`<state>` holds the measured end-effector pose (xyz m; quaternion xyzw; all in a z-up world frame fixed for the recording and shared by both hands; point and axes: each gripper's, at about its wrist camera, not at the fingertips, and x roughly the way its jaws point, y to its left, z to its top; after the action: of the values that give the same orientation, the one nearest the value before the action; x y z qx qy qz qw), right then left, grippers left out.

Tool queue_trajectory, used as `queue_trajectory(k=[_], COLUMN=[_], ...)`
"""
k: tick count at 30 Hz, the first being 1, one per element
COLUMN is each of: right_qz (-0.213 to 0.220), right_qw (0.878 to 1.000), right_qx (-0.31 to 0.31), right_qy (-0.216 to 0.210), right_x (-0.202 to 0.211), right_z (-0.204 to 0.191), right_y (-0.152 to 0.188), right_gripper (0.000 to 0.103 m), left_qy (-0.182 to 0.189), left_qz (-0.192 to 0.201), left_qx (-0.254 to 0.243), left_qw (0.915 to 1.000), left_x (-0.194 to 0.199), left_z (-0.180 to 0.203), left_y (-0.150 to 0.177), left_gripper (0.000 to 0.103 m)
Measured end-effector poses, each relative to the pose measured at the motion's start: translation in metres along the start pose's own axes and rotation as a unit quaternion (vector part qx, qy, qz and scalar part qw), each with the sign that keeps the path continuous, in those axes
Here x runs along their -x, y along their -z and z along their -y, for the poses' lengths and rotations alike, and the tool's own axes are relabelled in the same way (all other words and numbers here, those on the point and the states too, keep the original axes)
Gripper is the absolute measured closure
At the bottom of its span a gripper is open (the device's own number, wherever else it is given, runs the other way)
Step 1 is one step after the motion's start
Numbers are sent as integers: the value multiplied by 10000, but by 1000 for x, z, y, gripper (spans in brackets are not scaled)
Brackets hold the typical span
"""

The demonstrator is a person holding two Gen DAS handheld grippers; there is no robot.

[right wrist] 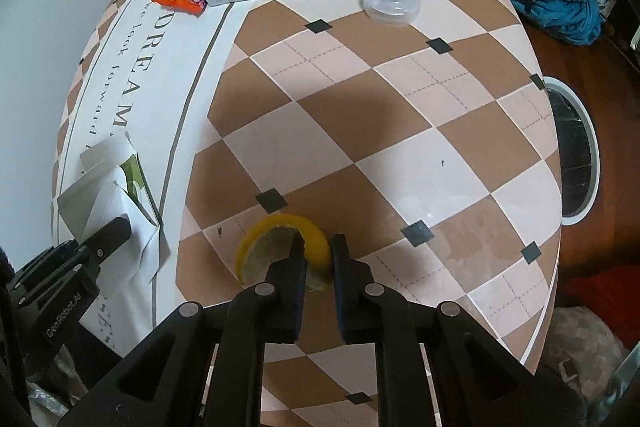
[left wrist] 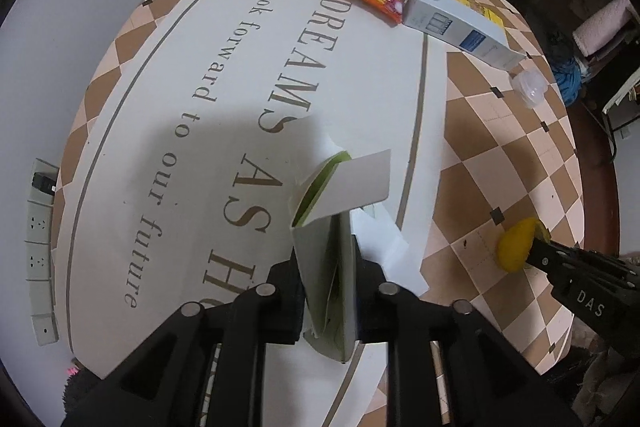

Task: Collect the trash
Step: 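Carry the paper and lemon peel to the bin and release the paper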

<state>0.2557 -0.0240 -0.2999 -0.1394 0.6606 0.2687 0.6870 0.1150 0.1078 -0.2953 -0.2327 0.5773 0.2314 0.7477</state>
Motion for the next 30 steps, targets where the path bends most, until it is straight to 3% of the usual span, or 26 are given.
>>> queue_trajectory(k=[9, 17, 24, 30], right_qz=[268, 878, 1636, 2047], right_qw=[9993, 9939, 9834, 9731], right_qx=[-25, -261, -505, -993], right_qy=[-266, -621, -609, -366], right_x=[16, 76, 157, 205], right_z=[8, 37, 101, 193], right_y=[6, 11, 10, 11], right_gripper=[93, 93, 93, 93], left_qy=[-376, -313, 204, 740], left_qz=[418, 1189, 1726, 1764], left_qx=[-245, -558, -954, -1460], left_qw=[9981, 9908, 9801, 9706], left_x=[28, 102, 158, 158], left_z=[10, 47, 128, 225], left_y=[1, -8, -34, -47], left_gripper=[96, 96, 96, 96])
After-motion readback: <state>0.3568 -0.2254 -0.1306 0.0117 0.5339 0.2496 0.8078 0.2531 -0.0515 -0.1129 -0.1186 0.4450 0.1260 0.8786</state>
